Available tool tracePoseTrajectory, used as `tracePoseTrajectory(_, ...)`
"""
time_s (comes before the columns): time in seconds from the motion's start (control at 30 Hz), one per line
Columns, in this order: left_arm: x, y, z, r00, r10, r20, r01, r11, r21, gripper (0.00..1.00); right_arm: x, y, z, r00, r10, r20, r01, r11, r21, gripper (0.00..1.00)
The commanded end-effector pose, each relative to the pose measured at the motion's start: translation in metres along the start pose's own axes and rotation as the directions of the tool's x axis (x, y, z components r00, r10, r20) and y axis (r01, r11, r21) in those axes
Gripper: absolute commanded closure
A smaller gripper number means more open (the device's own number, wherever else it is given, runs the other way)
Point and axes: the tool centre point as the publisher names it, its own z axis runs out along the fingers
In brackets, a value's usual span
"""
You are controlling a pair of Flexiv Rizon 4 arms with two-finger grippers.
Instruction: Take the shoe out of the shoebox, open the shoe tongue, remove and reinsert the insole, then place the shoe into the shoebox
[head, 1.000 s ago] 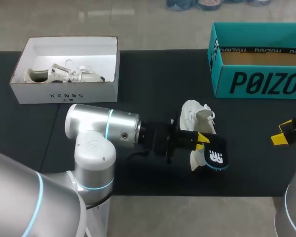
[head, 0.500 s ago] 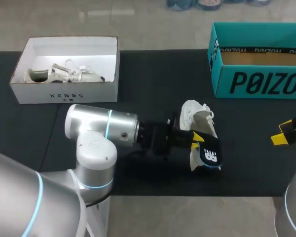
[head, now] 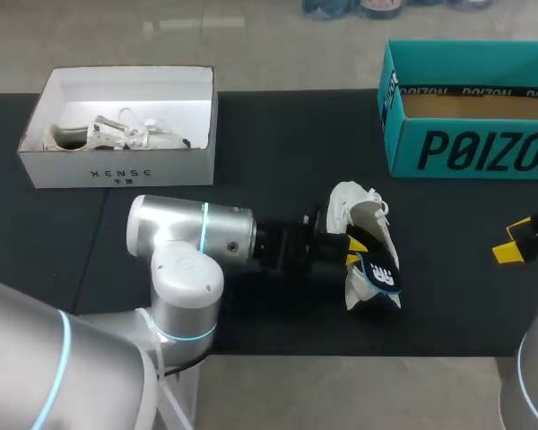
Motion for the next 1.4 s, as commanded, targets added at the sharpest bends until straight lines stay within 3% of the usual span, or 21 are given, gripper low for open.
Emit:
tracePoseTrajectory(0.03, -0.003, 0.0, 0.009, 1.0, 0.002, 0.001, -0.002, 1.0, -0.015, 1.0, 0.009, -0.008, -0.003, 0.999, 0.0, 0.036, 0.0, 1.0, -0.013, 0.0)
tracePoseTrajectory(0.07, -0.007, -0.002, 0.008, 1.0, 0.0, 0.002, 0.0, 1.0, -0.021, 1.0, 0.009, -0.008, -0.003, 0.999, 0.0, 0.036, 0.0, 1.0, -0.013, 0.0)
tracePoseTrajectory(0.1, -0.008, -0.004, 0.008, 1.0, -0.002, -0.002, 0.002, 1.0, -0.018, 0.65, 0.009, -0.008, -0.003, 0.999, 0.0, 0.036, 0.0, 1.0, -0.013, 0.0)
tracePoseTrajectory(0.13, -0.01, -0.006, 0.008, 1.0, 0.001, -0.009, -0.001, 1.0, -0.016, 0.0, 0.009, -0.008, -0.003, 0.999, 0.0, 0.036, 0.0, 1.0, -0.013, 0.0)
tracePoseTrajectory(0.47, -0.009, -0.031, 0.007, 1.0, -0.002, -0.03, 0.002, 1.0, -0.006, 0.02, 0.009, -0.008, -0.003, 0.999, 0.0, 0.036, 0.0, 1.0, -0.013, 0.0)
tracePoseTrajectory(0.5, -0.008, -0.032, 0.007, 1.0, -0.003, -0.031, 0.003, 1.0, -0.003, 0.15, 0.009, -0.008, -0.003, 0.999, 0.0, 0.036, 0.0, 1.0, -0.013, 0.0)
tracePoseTrajectory(0.57, -0.006, -0.036, 0.009, 0.999, -0.01, -0.032, 0.01, 1.0, 0.011, 0.56, 0.009, -0.008, -0.003, 0.999, 0.0, 0.036, 0.0, 1.0, -0.013, 0.0)
tracePoseTrajectory(0.6, -0.006, -0.037, 0.01, 0.999, -0.009, -0.034, 0.009, 1.0, 0.02, 0.87, 0.009, -0.008, -0.003, 0.999, 0.0, 0.036, 0.0, 1.0, -0.013, 0.0)
tracePoseTrajectory(0.63, -0.004, -0.039, 0.011, 0.999, -0.008, -0.042, 0.009, 1.0, 0.03, 1.0, 0.009, -0.008, -0.003, 0.999, 0.0, 0.036, 0.0, 1.0, -0.013, 0.0)
tracePoseTrajectory(1.03, -0.004, -0.037, 0.013, 0.999, 0.016, -0.042, -0.014, 0.999, 0.033, 1.0, 0.009, -0.008, -0.003, 0.999, 0.0, 0.036, 0.0, 1.0, -0.013, 0.0)
tracePoseTrajectory(1.4, -0.003, 0.005, 0.014, 0.995, 0.061, -0.08, -0.063, 0.998, -0.017, 1.0, 0.009, -0.008, -0.003, 0.999, 0.0, 0.036, 0.0, 1.0, -0.013, 0.0)
